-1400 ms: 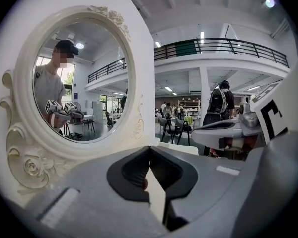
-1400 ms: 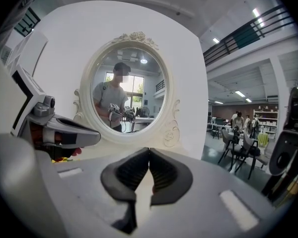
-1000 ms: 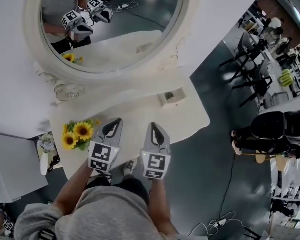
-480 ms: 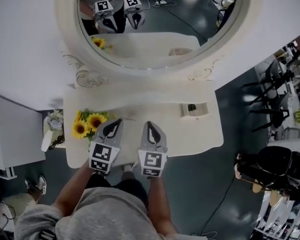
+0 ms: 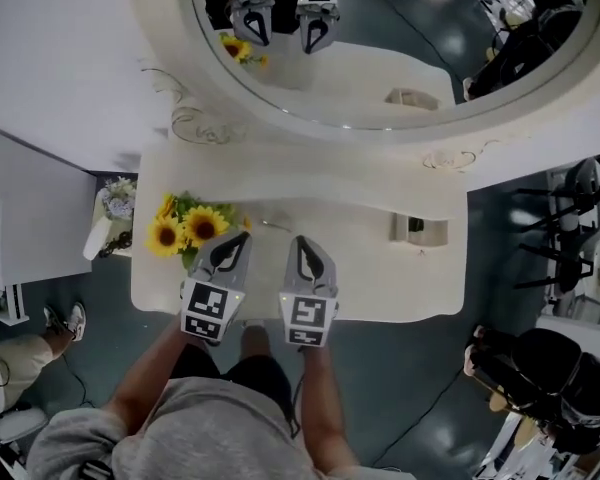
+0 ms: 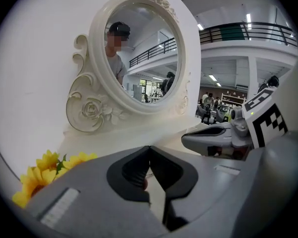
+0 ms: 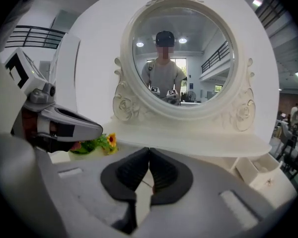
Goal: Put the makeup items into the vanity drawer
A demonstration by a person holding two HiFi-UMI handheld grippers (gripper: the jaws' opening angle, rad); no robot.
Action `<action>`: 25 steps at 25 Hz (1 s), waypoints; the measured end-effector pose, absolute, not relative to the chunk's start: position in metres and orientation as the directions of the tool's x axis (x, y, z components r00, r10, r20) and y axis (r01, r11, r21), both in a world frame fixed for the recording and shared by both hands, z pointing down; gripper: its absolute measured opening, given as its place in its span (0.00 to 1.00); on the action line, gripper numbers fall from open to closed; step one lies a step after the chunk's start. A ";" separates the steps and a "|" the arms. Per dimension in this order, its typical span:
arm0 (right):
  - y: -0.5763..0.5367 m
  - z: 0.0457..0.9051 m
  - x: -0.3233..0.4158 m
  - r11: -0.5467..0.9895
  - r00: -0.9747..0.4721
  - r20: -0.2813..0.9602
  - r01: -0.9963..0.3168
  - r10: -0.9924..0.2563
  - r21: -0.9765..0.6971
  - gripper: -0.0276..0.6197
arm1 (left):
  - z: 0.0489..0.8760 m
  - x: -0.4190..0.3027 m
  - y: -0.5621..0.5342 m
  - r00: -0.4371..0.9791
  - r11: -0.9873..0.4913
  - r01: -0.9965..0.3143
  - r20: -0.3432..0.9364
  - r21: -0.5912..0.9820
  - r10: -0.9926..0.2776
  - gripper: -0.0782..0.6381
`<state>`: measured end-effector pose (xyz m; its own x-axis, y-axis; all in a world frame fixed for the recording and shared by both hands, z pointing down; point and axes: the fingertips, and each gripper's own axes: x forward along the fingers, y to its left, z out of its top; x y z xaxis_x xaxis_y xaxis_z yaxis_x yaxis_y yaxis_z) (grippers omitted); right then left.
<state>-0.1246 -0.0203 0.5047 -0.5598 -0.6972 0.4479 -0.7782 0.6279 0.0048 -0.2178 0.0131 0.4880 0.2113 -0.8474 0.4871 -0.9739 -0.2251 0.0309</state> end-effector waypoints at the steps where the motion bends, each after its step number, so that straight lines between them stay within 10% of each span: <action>1: -0.021 0.510 -0.126 0.636 -0.565 0.455 -0.772 -0.689 0.004 0.05 | 0.491 -0.219 0.013 0.206 -0.219 -0.975 0.490 0.033 -0.847 0.12; 8: -0.024 0.543 -0.137 0.693 -0.593 0.515 -0.721 -0.619 0.004 0.06 | 0.503 -0.222 0.015 0.189 -0.198 -0.980 0.507 0.035 -0.841 0.12; 15: -0.028 0.583 -0.149 0.782 -0.599 0.623 -0.623 -0.502 0.031 0.33 | 0.508 -0.224 0.016 0.177 -0.185 -0.982 0.513 0.037 -0.840 0.12; 25: -0.030 0.625 -0.155 0.817 -0.564 0.714 -0.577 -0.414 0.018 0.33 | 0.509 -0.224 0.016 0.173 -0.178 -0.983 0.519 0.040 -0.837 0.12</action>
<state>-0.1551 -0.0303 0.6249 -0.5642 -0.4138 0.7144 -0.5765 0.8169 0.0178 -0.2242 0.0160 0.5090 0.1728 -0.8372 0.5189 -0.9832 -0.1780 0.0402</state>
